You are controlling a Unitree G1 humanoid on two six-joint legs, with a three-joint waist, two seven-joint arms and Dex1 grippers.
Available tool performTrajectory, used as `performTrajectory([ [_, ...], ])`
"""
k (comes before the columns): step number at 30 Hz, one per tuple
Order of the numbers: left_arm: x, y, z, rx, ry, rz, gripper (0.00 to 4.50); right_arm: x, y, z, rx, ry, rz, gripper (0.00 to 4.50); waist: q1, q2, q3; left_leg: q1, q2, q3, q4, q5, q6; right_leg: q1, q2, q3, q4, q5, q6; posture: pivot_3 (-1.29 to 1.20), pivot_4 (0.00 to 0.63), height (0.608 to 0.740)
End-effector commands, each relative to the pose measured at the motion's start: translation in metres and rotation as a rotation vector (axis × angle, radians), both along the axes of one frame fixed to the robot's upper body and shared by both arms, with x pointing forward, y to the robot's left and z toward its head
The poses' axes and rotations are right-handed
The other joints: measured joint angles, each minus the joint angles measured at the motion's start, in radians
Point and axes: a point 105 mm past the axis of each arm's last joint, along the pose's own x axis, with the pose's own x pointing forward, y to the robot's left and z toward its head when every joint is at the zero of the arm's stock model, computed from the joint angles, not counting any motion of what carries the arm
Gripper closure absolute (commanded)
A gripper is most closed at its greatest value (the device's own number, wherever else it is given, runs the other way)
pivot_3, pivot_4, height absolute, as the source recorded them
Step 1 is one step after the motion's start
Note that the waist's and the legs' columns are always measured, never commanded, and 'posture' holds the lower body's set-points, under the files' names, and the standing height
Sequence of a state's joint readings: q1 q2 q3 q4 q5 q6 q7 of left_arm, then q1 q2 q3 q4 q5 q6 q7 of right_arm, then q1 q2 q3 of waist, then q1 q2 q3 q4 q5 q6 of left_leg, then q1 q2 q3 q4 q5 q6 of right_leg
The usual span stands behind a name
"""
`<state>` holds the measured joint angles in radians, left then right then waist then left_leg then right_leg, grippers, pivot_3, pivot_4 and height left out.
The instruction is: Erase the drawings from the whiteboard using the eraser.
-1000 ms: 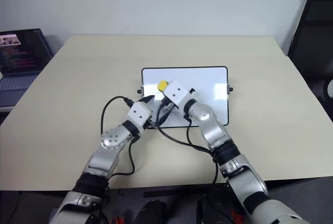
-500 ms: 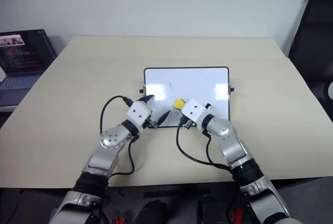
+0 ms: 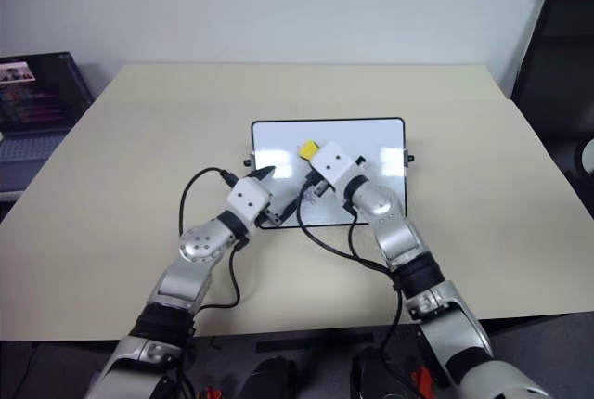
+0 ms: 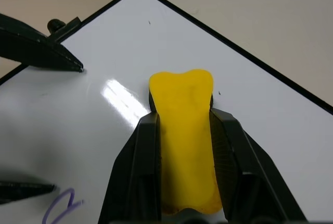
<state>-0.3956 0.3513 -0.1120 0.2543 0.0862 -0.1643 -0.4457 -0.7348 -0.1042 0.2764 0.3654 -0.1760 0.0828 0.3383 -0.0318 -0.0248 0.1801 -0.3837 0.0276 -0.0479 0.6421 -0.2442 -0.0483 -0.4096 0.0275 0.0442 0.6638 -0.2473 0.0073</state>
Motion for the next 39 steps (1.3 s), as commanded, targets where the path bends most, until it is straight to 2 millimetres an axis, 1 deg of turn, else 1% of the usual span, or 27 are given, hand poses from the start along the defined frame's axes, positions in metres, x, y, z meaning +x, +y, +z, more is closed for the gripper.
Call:
performTrajectory([
  [1, -0.001, 0.004, 0.012, -0.006, -0.044, 0.01, 0.0, 0.0, 0.013, 0.016, 0.023, -0.052, 0.029, 3.52, 0.0, 0.0, 0.0, 0.0, 0.0, 0.0, 0.0, 0.0, 0.0, 0.0, 0.0, 0.0, 0.0, 0.0, 0.0, 0.0, 0.15, 0.74],
  [5, -0.001, 0.005, 0.013, -0.006, -0.045, 0.014, 0.0, 0.005, 0.016, 0.01, -0.008, -0.03, 0.022, 3.52, 0.0, 0.0, 0.0, 0.0, 0.0, 0.0, 0.0, 0.0, 0.0, 0.0, 0.0, 0.0, 0.0, 0.0, 0.0, 0.0, 0.15, 0.74],
  [8, -0.002, 0.005, 0.013, -0.006, -0.046, 0.015, 0.0, 0.01, 0.009, 0.003, -0.038, -0.005, -0.012, 3.52, 0.0, 0.0, 0.0, 0.0, 0.0, 0.0, 0.0, 0.0, 0.0, 0.0, 0.0, 0.0, 0.0, 0.0, 0.0, 0.0, 0.15, 0.74],
  [11, -0.002, 0.003, 0.014, -0.007, -0.046, 0.014, 0.0, 0.012, -0.001, -0.005, -0.057, 0.028, -0.042, 3.52, 0.0, 0.0, 0.0, 0.001, 0.0, 0.0, 0.0, 0.0, 0.0, 0.0, 0.0, 0.0, 0.001, 0.0, 0.0, 0.0, 0.15, 0.74],
  [15, -0.002, 0.001, 0.014, -0.011, -0.045, 0.01, 0.0, 0.009, -0.018, -0.022, -0.129, 0.085, -0.068, 3.52, 0.005, 0.0, 0.0, 0.001, 0.0, -0.001, 0.001, 0.0, 0.0, 0.001, 0.0, 0.0, 0.001, 0.0, 0.0, 0.0, 0.15, 0.74],
  [17, -0.001, 0.0, 0.014, -0.011, -0.045, 0.009, 0.0, 0.008, -0.024, -0.024, -0.131, 0.096, -0.08, 3.52, 0.006, 0.0, 0.0, 0.001, 0.0, -0.001, 0.001, 0.0, 0.0, 0.001, -0.001, 0.0, 0.0, 0.0, 0.0, 0.0, 0.15, 0.74],
  [20, -0.001, -0.002, 0.015, -0.014, -0.046, 0.005, 0.0, 0.003, -0.04, -0.031, -0.139, 0.127, -0.105, 3.52, 0.007, 0.0, 0.0, 0.001, 0.0, -0.001, 0.001, 0.0, 0.0, 0.002, -0.002, 0.0, 0.0, 0.0, 0.0, 0.0, 0.15, 0.74],
  [22, -0.002, -0.003, 0.015, -0.015, -0.045, -0.001, 0.0, -0.001, -0.047, -0.035, -0.143, 0.142, -0.115, 3.52, 0.006, 0.0, 0.0, 0.001, -0.001, -0.002, 0.001, 0.0, 0.0, 0.002, -0.003, 0.0, 0.0, 0.0, 0.0, 0.0, 0.15, 0.74],
  [29, -0.003, -0.008, 0.013, -0.016, -0.039, -0.022, 0.0, -0.007, -0.059, -0.033, -0.138, 0.141, -0.146, 3.52, 0.005, 0.0, 0.0, 0.002, -0.001, -0.002, 0.001, 0.0, 0.0, 0.003, -0.002, -0.001, 0.001, 0.0, 0.0, 0.0, 0.15, 0.74],
  [31, -0.004, -0.011, 0.013, -0.017, -0.04, -0.032, 0.0, -0.009, -0.058, -0.029, -0.108, 0.13, -0.144, 3.52, 0.006, 0.0, 0.0, 0.001, -0.001, -0.002, 0.001, 0.0, 0.0, 0.003, -0.002, -0.001, 0.0, 0.0, 0.0, 0.0, 0.15, 0.74],
  [34, -0.005, -0.013, 0.014, -0.021, -0.042, -0.044, 0.0, -0.019, -0.05, -0.017, -0.018, 0.106, -0.091, 3.52, 0.006, 0.0, 0.0, 0.001, -0.001, -0.001, 0.001, 0.0, 0.0, 0.003, -0.003, -0.001, -0.001, 0.0, 0.0, 0.0, 0.15, 0.74],
  [35, -0.006, -0.014, 0.014, -0.023, -0.042, -0.053, 0.0, -0.021, -0.05, -0.016, -0.012, 0.102, -0.085, 3.52, 0.006, 0.0, 0.0, 0.0, -0.001, -0.002, 0.001, 0.0, 0.0, 0.003, -0.003, -0.001, -0.001, 0.0, 0.0, 0.0, 0.15, 0.74],
  [39, -0.02, -0.018, 0.016, -0.04, -0.045, -0.127, 0.0, -0.027, -0.062, -0.016, 0.017, 0.103, -0.104, 3.52, 0.002, 0.0, 0.0, 0.0, -0.001, -0.001, 0.0, 0.0, 0.0, 0.002, -0.003, 0.0, -0.001, 0.0, 0.0, 0.0, 0.15, 0.74],
])
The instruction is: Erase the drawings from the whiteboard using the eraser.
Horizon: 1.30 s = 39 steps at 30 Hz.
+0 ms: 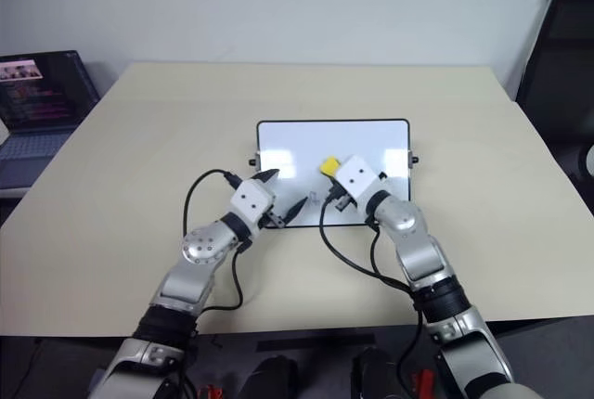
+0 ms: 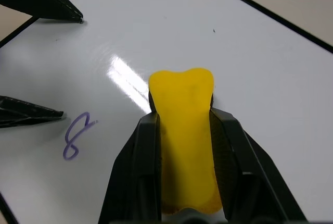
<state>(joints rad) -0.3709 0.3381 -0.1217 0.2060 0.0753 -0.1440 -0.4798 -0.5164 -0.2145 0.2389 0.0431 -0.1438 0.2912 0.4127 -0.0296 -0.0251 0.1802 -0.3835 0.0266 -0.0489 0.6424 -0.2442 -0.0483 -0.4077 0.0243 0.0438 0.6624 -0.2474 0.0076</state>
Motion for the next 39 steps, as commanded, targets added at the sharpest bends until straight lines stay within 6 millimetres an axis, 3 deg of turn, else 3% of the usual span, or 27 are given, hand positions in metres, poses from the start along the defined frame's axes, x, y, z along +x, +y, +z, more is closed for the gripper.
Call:
performTrajectory([
  [1, -0.015, -0.008, 0.018, -0.03, -0.063, -0.09, 0.0, -0.003, -0.018, 0.009, 0.042, -0.022, -0.036, 3.52, 0.0, 0.0, 0.0, 0.0, 0.0, 0.0, 0.0, 0.0, 0.0, -0.001, 0.0, 0.0, 0.0, 0.0, 0.0, 0.0, 0.15, 0.74],
  [5, -0.026, -0.004, 0.018, -0.026, -0.057, -0.1, 0.0, -0.015, -0.026, 0.018, 0.07, -0.052, 0.001, 3.52, -0.001, 0.0, 0.001, -0.001, 0.0, 0.0, -0.001, 0.0, 0.0, -0.002, 0.0, 0.0, 0.0, 0.0, -0.001, 0.0, 0.15, 0.74],
  [11, -0.049, 0.006, 0.008, -0.054, 0.025, -0.074, 0.0, -0.02, -0.036, 0.01, 0.053, -0.019, -0.032, 3.52, -0.007, 0.001, 0.001, -0.001, 0.001, 0.002, -0.002, 0.0, 0.0, -0.003, 0.0, 0.001, 0.0, 0.0, -0.001, 0.0, 0.15, 0.74],
  [15, -0.06, 0.012, -0.004, -0.04, 0.069, -0.062, 0.0, -0.025, -0.027, 0.007, 0.053, -0.006, -0.017, 3.52, -0.005, 0.001, 0.002, -0.001, 0.002, 0.001, -0.004, 0.0, 0.0, -0.004, 0.0, 0.001, 0.0, -0.001, -0.002, 0.0, 0.15, 0.74],
  [24, -0.059, 0.021, -0.012, -0.031, 0.086, -0.008, 0.0, -0.022, 0.0, 0.009, 0.073, -0.011, 0.036, 3.52, -0.003, 0.001, 0.002, -0.001, 0.001, 0.002, -0.004, 0.0, 0.0, -0.004, 0.0, 0.001, -0.001, -0.001, -0.002, 0.0, 0.15, 0.74],
  [39, -0.053, 0.032, -0.007, -0.015, 0.077, 0.027, 0.0, -0.027, 0.04, -0.002, 0.075, 0.032, 0.138, 3.52, -0.003, 0.001, 0.002, -0.001, 0.001, 0.001, -0.006, 0.0, 0.0, -0.005, 0.0, 0.001, -0.001, -0.001, -0.002, 0.0, 0.15, 0.74],
])
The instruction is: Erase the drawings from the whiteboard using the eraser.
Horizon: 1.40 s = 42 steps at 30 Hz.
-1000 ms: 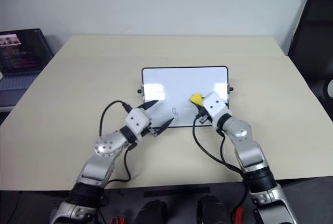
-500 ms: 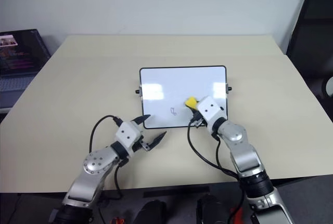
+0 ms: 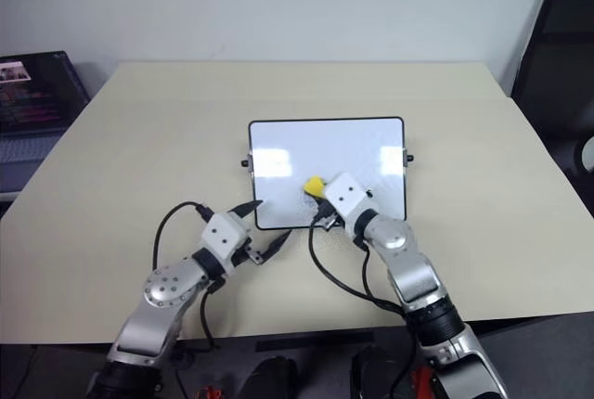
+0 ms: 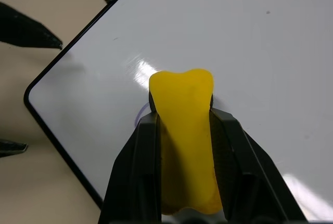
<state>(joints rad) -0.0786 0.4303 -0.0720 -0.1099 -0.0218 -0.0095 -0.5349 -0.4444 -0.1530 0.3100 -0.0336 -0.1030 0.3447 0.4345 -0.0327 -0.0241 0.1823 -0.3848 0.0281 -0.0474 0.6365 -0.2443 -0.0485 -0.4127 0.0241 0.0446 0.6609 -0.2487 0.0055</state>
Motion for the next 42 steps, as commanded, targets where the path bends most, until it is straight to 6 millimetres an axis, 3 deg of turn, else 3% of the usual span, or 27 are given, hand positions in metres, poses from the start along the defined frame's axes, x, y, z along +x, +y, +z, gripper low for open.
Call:
performTrajectory([
  [1, 0.0, 0.004, 0.012, 0.002, -0.047, 0.014, 0.0, -0.002, 0.01, 0.012, 0.017, -0.054, 0.032, 3.52, 0.0, 0.0, 0.0, 0.0, 0.0, 0.0, 0.0, 0.0, 0.0, 0.0, 0.0, 0.0, 0.0, 0.0, 0.0, 0.0, 0.15, 0.74],
  [14, -0.001, -0.003, 0.017, -0.007, -0.053, 0.012, 0.0, 0.006, 0.017, -0.009, -0.131, -0.017, 0.034, 3.52, -0.001, 0.0, 0.0, 0.001, 0.0, 0.0, 0.0, 0.0, 0.0, 0.0, 0.0, 0.0, 0.002, 0.0, 0.0, 0.0, 0.15, 0.74],
  [29, 0.004, -0.004, 0.02, -0.013, -0.058, 0.02, 0.0, -0.004, -0.038, -0.038, -0.276, 0.068, -0.026, 3.52, 0.003, -0.001, -0.001, 0.003, -0.001, -0.001, 0.003, 0.0, 0.0, 0.003, 0.0, 0.0, 0.002, 0.0, 0.0, 0.0, 0.15, 0.74],
  [35, 0.005, -0.006, 0.019, -0.017, -0.057, 0.015, 0.0, -0.006, -0.055, -0.039, -0.296, 0.076, -0.056, 3.52, 0.003, -0.001, -0.001, 0.003, -0.001, -0.002, 0.004, 0.0, 0.0, 0.005, -0.001, -0.001, 0.002, 0.0, 0.0, 0.0, 0.15, 0.74],
  [42, 0.007, -0.007, 0.019, -0.017, -0.055, 0.005, 0.0, -0.004, -0.04, -0.027, -0.25, 0.028, -0.044, 3.52, 0.002, -0.001, -0.001, 0.003, -0.001, -0.002, 0.005, 0.0, 0.0, 0.005, -0.001, -0.001, 0.002, 0.0, 0.0, 0.0, 0.15, 0.74],
])
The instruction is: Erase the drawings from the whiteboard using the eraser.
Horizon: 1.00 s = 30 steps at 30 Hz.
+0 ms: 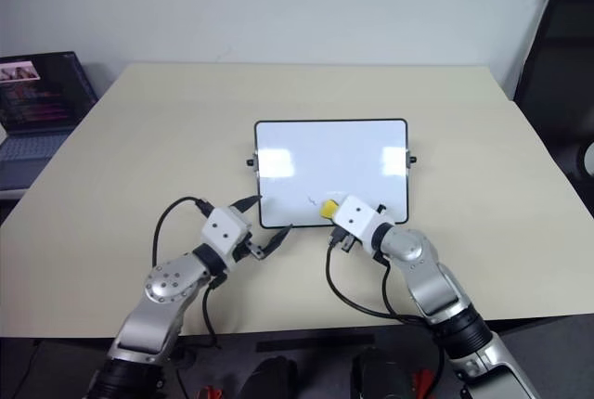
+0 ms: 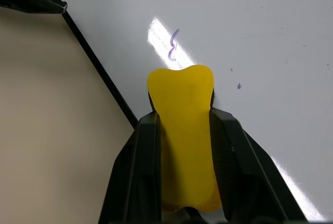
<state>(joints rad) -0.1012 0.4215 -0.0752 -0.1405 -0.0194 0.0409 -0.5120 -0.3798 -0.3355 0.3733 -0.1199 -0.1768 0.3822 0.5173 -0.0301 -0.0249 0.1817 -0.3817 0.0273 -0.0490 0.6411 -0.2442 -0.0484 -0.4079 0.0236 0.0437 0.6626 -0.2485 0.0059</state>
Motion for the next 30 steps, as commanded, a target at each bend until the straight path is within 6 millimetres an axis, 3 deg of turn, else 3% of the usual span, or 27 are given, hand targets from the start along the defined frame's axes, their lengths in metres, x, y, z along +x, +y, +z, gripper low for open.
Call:
performTrajectory([
  [1, 0.003, -0.004, 0.01, -0.007, -0.045, -0.015, 0.0, 0.01, -0.005, 0.0, 0.005, -0.004, -0.069, 3.52, -0.001, 0.0, 0.0, 0.0, 0.0, 0.0, 0.0, 0.0, 0.0, 0.0, 0.0, 0.0, 0.0, 0.0, 0.0, 0.0, 0.15, 0.74],
  [9, 0.004, -0.002, 0.009, -0.004, -0.046, -0.016, 0.0, 0.017, 0.034, 0.022, 0.098, -0.087, -0.004, 3.52, -0.011, 0.0, 0.0, 0.001, 0.001, 0.001, 0.0, 0.0, 0.0, 0.0, 0.0, 0.0, 0.001, 0.0, 0.0, 0.0, 0.15, 0.74],
  [15, 0.001, 0.0, 0.009, -0.003, -0.048, -0.005, 0.0, 0.021, 0.049, 0.015, 0.048, -0.07, 0.035, 3.52, -0.012, 0.0, 0.0, -0.001, 0.001, 0.002, -0.002, 0.0, 0.0, -0.003, 0.0, 0.001, 0.0, 0.0, 0.0, 0.0, 0.15, 0.74],
  [22, 0.0, 0.002, 0.009, 0.001, -0.05, 0.007, 0.0, 0.026, 0.034, -0.001, -0.065, -0.062, 0.006, 3.52, -0.011, 0.0, 0.0, 0.001, 0.001, 0.001, -0.001, 0.0, 0.0, -0.001, 0.0, 0.0, 0.001, 0.0, 0.0, 0.0, 0.15, 0.74],
  [30, 0.003, -0.001, 0.012, -0.001, -0.055, -0.002, 0.0, 0.022, -0.001, -0.011, -0.107, -0.029, -0.055, 3.52, 0.002, -0.001, 0.0, 0.0, 0.0, 0.001, -0.001, 0.0, 0.0, -0.001, 0.0, 0.0, 0.0, 0.0, 0.0, 0.0, 0.15, 0.74],
])
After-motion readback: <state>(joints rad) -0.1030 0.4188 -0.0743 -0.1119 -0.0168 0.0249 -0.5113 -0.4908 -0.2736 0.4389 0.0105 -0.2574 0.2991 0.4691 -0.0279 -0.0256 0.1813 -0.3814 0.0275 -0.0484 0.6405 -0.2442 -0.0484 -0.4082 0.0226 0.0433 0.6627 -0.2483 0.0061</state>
